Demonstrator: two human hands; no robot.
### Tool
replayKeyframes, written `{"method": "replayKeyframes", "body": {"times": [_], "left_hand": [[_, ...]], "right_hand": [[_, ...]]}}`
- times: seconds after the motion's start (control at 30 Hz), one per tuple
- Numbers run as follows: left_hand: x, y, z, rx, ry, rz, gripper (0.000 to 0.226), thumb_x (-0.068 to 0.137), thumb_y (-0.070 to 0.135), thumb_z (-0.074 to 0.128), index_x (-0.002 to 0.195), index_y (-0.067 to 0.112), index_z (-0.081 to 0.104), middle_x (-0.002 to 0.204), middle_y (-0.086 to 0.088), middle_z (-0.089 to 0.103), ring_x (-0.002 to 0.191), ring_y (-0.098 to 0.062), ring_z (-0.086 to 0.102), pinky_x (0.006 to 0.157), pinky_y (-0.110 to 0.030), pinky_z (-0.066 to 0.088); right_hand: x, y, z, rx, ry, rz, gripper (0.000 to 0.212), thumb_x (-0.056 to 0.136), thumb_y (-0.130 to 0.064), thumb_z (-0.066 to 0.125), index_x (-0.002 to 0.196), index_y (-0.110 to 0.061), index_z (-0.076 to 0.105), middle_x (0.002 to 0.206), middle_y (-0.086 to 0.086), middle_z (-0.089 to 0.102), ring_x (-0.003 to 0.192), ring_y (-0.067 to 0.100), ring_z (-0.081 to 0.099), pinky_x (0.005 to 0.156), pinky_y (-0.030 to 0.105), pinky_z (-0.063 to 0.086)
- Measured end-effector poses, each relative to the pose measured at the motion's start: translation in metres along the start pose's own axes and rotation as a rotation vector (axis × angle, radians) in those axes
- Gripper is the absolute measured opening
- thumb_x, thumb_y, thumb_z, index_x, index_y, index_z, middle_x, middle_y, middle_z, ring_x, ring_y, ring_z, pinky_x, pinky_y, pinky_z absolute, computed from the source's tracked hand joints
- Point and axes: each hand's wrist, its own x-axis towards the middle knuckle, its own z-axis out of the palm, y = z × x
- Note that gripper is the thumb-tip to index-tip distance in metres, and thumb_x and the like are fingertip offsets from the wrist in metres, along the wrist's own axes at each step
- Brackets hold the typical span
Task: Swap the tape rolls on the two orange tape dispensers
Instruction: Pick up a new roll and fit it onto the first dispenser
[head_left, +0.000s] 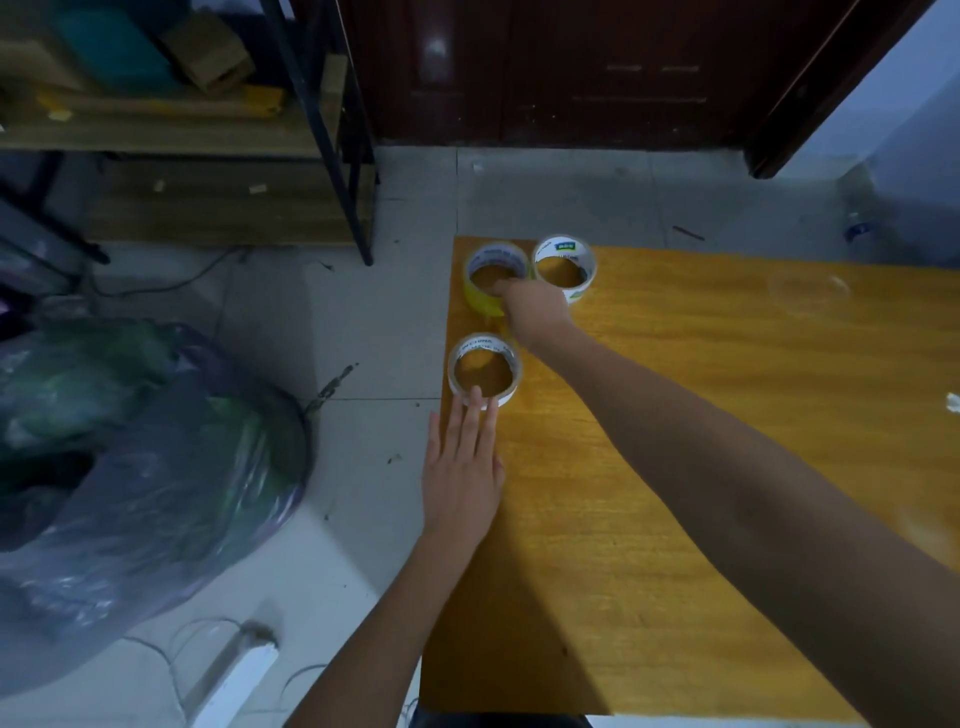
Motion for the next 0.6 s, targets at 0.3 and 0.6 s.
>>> {"method": "replayKeyframes", "body": {"times": [0.3, 0.6], "left_hand": [[0.061, -0.003, -0.014, 0.056, -0.047, -0.009, 0.070, 0.088, 0.031, 0.052, 0.148, 0.010, 0.022, 0.156, -0.013, 0.023, 0.144, -0.028, 0.023, 0.115, -0.046, 0.007], [0.132, 0.006, -0.037, -0.010, -0.126, -0.064, 0.060, 0.098, 0.033, 0.029, 0.150, 0.009, 0.010, 0.159, -0.014, 0.007, 0.147, -0.028, 0.006, 0.118, -0.046, 0.002]], "right_hand": [[-0.039, 0.027, -0.017, 0.197, 0.484, -0.045, 0.033, 0.089, -0.014, 0.047, 0.118, -0.014, 0.061, 0.105, 0.006, 0.068, 0.093, 0.029, 0.064, 0.057, 0.027, 0.035], [-0.095, 0.051, 0.001, 0.199, 0.686, 0.100, 0.022, 0.078, -0.005, 0.064, 0.097, -0.012, 0.070, 0.082, 0.003, 0.073, 0.068, 0.027, 0.069, 0.045, 0.024, 0.044]]}}
